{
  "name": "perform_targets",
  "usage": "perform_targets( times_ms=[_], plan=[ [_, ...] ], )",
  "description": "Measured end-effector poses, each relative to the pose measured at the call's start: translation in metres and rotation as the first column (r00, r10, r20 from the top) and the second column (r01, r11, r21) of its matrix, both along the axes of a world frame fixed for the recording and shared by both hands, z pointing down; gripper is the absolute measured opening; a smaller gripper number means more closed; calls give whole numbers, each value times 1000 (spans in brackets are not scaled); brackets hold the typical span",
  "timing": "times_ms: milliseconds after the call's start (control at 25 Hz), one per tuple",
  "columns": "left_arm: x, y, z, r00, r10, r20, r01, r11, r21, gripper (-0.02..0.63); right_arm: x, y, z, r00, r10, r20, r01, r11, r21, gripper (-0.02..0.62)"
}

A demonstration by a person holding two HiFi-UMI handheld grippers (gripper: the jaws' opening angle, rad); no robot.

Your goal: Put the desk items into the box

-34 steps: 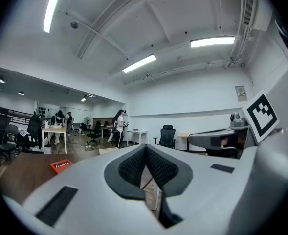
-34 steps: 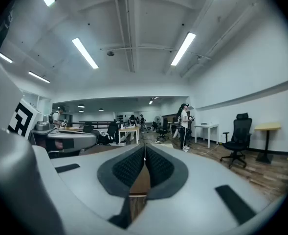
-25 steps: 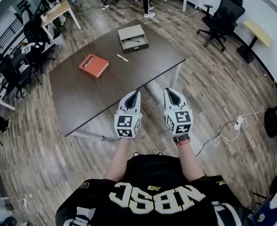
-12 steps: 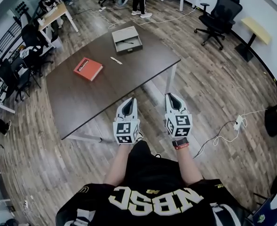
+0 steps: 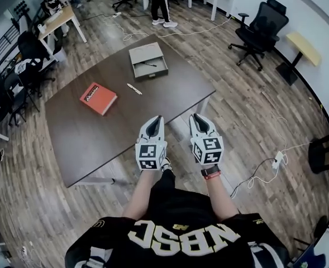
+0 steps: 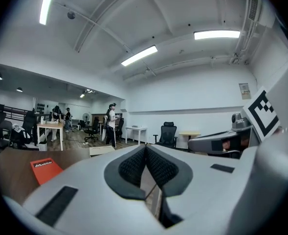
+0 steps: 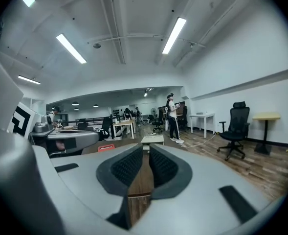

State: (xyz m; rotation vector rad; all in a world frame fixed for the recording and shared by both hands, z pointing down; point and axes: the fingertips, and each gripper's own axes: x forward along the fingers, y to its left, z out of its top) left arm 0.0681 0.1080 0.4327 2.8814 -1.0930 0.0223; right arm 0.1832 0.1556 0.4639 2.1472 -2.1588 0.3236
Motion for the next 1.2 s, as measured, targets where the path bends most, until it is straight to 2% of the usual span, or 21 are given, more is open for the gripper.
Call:
perform_targets(
  times_ms=[240, 480, 680, 920, 1080, 1200],
  plan=[
    [7, -87, -12, 999, -14, -34, 13, 1000, -7, 15, -5, -88, -13, 998, -52, -19, 52, 999, -12, 34],
    [-8, -166, -10, 997, -49, -63, 48, 999, -21, 15, -28, -177, -16, 990, -133, -47, 132, 991, -26, 34],
    [-29, -208, 3, 992, -100, -83, 95, 994, -59, 15, -51, -218, -8, 979, -198, -55, 195, 979, -54, 38],
    [-41, -230, 31, 988, -132, -82, 123, 987, -103, 15, -66, -250, 24, 962, -271, -44, 264, 957, -124, 46],
    [-62, -253, 42, 972, -211, -100, 197, 972, -131, 15, -80, -285, 38, 939, -341, -34, 333, 931, -147, 48],
    [-80, -277, 49, 951, -292, -100, 276, 950, -143, 15, -93, -314, 49, 910, -413, -37, 401, 900, -173, 48]
  ],
)
